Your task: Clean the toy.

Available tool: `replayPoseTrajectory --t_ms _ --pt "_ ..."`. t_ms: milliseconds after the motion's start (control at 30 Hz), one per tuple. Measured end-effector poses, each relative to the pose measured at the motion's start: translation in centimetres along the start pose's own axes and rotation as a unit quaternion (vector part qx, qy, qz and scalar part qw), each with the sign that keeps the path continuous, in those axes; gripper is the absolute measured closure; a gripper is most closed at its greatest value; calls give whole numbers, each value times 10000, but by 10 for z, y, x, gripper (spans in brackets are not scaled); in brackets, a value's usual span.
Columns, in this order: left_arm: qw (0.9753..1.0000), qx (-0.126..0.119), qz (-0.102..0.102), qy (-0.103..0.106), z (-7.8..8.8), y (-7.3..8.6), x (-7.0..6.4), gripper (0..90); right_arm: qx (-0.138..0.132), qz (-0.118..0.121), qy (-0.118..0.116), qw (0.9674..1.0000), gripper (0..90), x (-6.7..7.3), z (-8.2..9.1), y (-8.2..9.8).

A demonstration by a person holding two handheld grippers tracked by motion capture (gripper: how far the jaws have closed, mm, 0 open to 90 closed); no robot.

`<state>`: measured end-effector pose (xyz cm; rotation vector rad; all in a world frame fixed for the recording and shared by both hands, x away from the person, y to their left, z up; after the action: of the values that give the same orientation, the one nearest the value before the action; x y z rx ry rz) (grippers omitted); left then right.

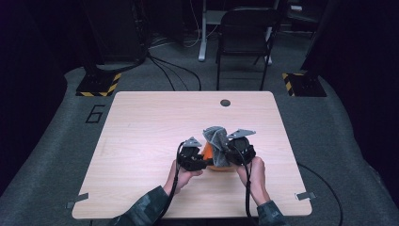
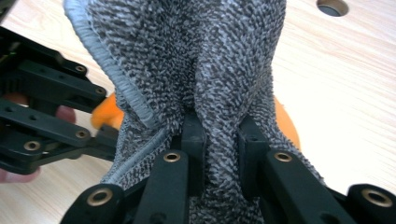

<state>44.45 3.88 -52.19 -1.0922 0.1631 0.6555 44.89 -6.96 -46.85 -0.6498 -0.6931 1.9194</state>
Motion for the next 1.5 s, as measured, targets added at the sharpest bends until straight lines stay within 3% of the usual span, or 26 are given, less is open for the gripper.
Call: replayPoseTrajectory --t_ms 300,533,700,767,900,933,1000,1100,1233,1367,1500 --pt "10000 -45 18 40 0 1 2 719 121 -174 180 9996 774 -24 -7 9" --pt "10000 -40 -33 59 -2 2 1 719 416 -435 413 9973 775 -52 -24 27" --pt "10000 -31 -68 60 -2 2 1 719 728 -581 528 9943 776 -67 -43 45" --pt "10000 -29 -75 53 -2 2 1 719 942 -714 531 9916 775 -70 -51 54" --pt "10000 -61 -55 23 -1 2 1 718 1349 -561 599 9875 772 -75 -68 73" --pt "10000 -53 -43 33 -1 2 2 717 1366 -624 553 9871 772 -76 -69 74" --pt "10000 -69 -16 19 0 2 2 717 1306 -668 616 9873 772 -80 -63 69" --pt "10000 -63 -1 1 0 2 3 716 944 -680 682 9909 772 -87 -42 53" --pt "10000 -73 -13 1 0 2 3 715 357 -821 508 9947 771 -84 -7 26" --pt "10000 -67 -25 -9 0 2 3 714 -172 -659 159 9975 771 -63 22 0" --pt "9999 -66 -79 -20 -1 2 2 714 -454 -385 -266 9979 771 -31 37 -15"
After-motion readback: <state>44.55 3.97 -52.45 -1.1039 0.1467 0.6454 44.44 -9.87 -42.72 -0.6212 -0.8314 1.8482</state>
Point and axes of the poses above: each handheld gripper's, and its own axes: z roughly backward along the jaws, y roughly out of its underside, x roughly to its left, the point moved 8 cm from there along -z, roughly forward along the jaws, and after that the axes turned 11 degrees about y, right-handed, at the moved point
